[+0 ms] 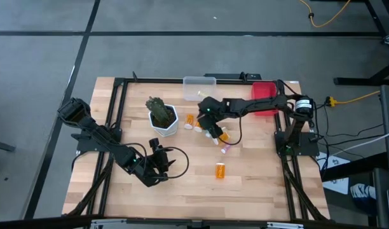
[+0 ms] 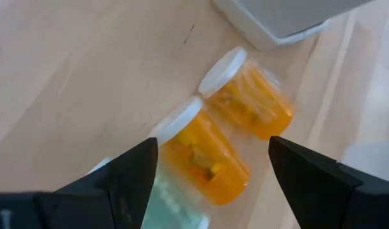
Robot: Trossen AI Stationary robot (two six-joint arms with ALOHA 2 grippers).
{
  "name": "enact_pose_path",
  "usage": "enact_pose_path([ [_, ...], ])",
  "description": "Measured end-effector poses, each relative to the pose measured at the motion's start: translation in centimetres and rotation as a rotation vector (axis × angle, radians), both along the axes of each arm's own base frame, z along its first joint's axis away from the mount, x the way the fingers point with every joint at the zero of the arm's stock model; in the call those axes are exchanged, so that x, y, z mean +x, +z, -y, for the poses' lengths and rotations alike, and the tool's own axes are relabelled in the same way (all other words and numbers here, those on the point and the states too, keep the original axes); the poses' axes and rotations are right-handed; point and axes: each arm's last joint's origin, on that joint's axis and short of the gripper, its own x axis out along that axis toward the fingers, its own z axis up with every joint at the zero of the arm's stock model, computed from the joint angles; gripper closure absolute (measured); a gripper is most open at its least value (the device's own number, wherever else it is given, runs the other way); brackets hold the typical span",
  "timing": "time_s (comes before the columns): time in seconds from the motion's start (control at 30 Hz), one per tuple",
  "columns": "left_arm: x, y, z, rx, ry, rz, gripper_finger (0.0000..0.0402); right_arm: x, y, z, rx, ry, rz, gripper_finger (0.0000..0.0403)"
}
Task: Pick and place medicine bottles into bin by pill shape (circle, oval)
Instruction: Put the large orange pill bottle into the red bin
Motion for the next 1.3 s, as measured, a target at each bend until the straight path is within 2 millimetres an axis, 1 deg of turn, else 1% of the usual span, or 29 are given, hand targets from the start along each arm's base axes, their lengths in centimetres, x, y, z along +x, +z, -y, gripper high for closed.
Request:
enact_pose_path([
  [0.13, 0.0, 0.0, 0.0, 0.0, 0.0, 0.001, 0.0191, 0.0, -1.2, 0.0, -0.007, 0.024, -0.05, 0.01],
  [0.3, 0.0, 0.0, 0.0, 0.0, -0.001, 0.001, 0.0191, 0.5, -2.8, 0.1, -0.011, 0.034, -0.067, 0.01],
  [0.53, 0.0, 0.0, 0.0, 0.002, -0.001, -0.001, 0.0191, 0.4, -3.4, 0.1, 0.016, 0.004, -0.093, 0.01],
  [0.67, 0.0, 0.0, 0.0, 0.002, -0.002, -0.001, 0.0191, 0.4, -3.4, 0.1, 0.085, -0.097, -0.093, 0.0108],
  [0.83, 0.0, 0.0, 0.0, 0.002, -0.001, 0.0, 0.0191, 0.4, -3.4, 0.1, 0.144, -0.183, -0.091, 0.0134],
  [1.0, 0.0, 0.0, 0.0, 0.001, -0.001, 0.001, 0.0191, 0.4, -3.4, 0.1, 0.225, -0.307, -0.086, 0.0161],
  [1.07, 0.0, 0.0, 0.0, 0.001, -0.001, 0.001, 0.0191, 0.4, -3.3, 0.2, 0.209, -0.358, -0.083, 0.0173],
  [1.17, 0.0, 0.0, 0.0, 0.001, -0.002, 0.0, 0.0191, 0.2, -2.7, 0.5, 0.128, -0.453, -0.062, 0.0196],
  [1.3, 0.0, 0.0, 0.0, 0.002, -0.001, -0.001, 0.0191, -0.2, -1.2, 0.8, 0.048, -0.515, -0.025, 0.0223],
])
